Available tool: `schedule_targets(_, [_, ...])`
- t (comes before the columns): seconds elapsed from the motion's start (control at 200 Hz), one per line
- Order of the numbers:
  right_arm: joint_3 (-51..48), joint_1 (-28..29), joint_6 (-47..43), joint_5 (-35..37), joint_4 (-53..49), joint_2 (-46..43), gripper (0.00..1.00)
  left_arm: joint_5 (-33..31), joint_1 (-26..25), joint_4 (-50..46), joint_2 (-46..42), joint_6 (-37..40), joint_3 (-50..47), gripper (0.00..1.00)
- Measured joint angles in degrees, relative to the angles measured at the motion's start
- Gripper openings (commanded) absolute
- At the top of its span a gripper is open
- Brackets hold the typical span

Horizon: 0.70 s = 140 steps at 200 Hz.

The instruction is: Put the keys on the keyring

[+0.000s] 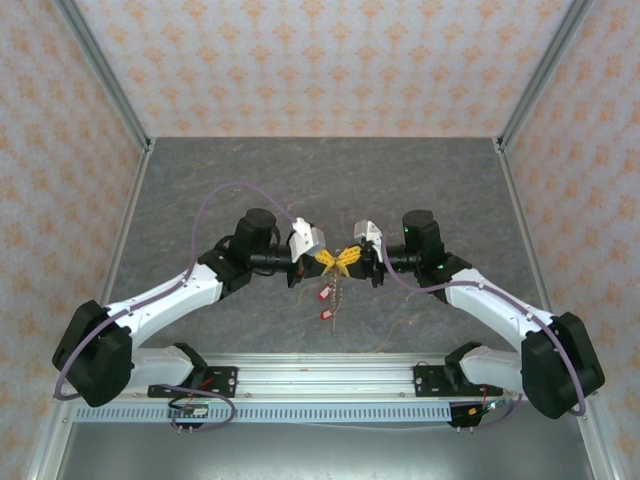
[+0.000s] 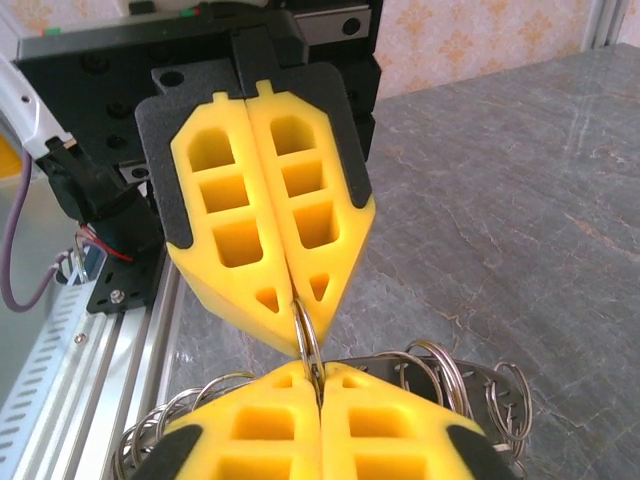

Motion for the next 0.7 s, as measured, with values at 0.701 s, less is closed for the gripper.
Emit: schedule_targets(0.701, [6.7,2.1,-8.0,3.7,-15.8,0.0,0.0,-4.9,-1.8,-26.9,3.2,17.1,14.4,0.21])
